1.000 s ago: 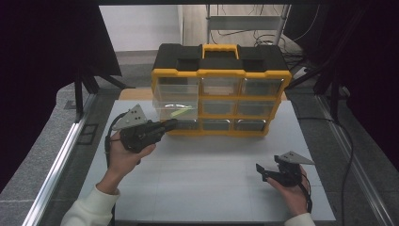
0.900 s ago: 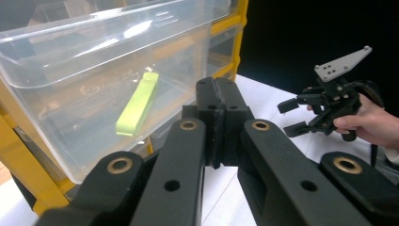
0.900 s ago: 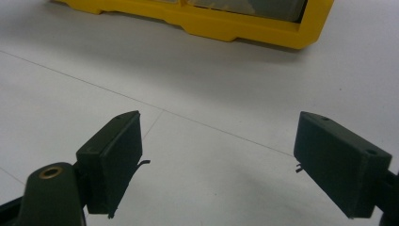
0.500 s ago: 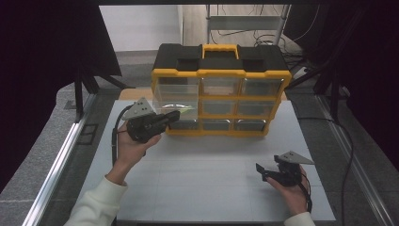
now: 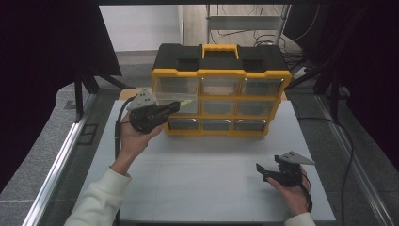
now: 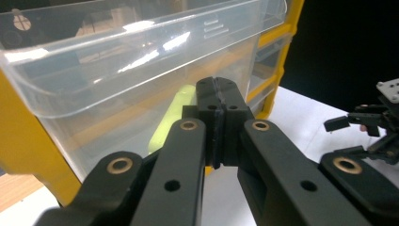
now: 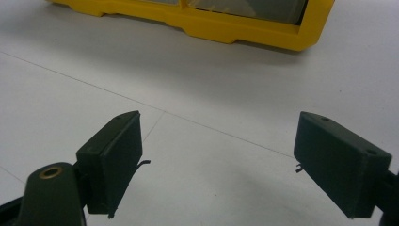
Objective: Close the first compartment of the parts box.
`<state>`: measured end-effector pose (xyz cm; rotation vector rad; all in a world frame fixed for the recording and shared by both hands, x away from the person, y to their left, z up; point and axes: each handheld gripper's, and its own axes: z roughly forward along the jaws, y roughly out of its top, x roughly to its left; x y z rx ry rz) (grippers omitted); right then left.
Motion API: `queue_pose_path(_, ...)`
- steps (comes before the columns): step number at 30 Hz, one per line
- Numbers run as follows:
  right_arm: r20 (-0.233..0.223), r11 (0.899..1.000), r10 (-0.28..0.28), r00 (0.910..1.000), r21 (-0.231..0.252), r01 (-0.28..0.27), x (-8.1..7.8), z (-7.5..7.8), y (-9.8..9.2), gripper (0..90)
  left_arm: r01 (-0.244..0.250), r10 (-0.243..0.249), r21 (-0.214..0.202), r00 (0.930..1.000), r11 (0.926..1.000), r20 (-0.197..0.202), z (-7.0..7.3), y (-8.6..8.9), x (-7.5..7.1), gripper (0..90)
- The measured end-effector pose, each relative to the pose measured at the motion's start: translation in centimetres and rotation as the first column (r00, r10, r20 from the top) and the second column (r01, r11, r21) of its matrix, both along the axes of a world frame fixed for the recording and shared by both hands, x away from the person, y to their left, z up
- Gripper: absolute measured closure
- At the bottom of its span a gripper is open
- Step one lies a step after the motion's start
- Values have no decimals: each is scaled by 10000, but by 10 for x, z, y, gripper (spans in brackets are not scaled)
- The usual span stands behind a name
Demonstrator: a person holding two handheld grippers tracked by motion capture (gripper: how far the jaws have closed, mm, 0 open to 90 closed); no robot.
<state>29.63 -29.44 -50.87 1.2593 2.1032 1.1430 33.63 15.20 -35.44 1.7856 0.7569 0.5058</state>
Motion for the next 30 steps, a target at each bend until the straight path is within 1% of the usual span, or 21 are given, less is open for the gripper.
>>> queue_pose_path(2, 8, 10000, 8, 10000, -35, -8, -1, 0, 0, 161, -68, 68, 62, 10000, 10000, 11, 1, -1, 4, 891)
queue_pose_path(4, -2, 9999, -15, 10000, -100, 15, -1, 0, 1, 161, -126, 126, 30, 9999, 9999, -12, 1, -1, 8, 891)
queue_pose_path(9, -21, 10000, -8, 10000, -78, 8, -2, 0, 1, 161, -231, 230, -47, 9997, 9997, -54, 2, -2, 17, 891)
queue_pose_path(12, -17, 10000, -4, 10000, -95, 3, -2, 0, 1, 161, -301, 301, -79, 9995, 9995, -9, 3, -2, 22, 891)
queue_pose_path(18, -23, 9999, -35, 10000, -111, 35, -3, 0, 0, 161, -493, 492, -312, 9988, 9983, -49, 3, -1, 34, 891)
queue_pose_path(26, -18, 9999, -86, 10000, -112, 86, -3, 0, -1, 161, -697, 698, -348, 9976, 9970, 25, 3, -3, 45, 891)
queue_pose_path(30, -28, 9999, -81, 10000, -122, 81, -3, 0, -1, 161, -800, 801, -376, 9968, 9961, -2, 3, -4, 50, 891)
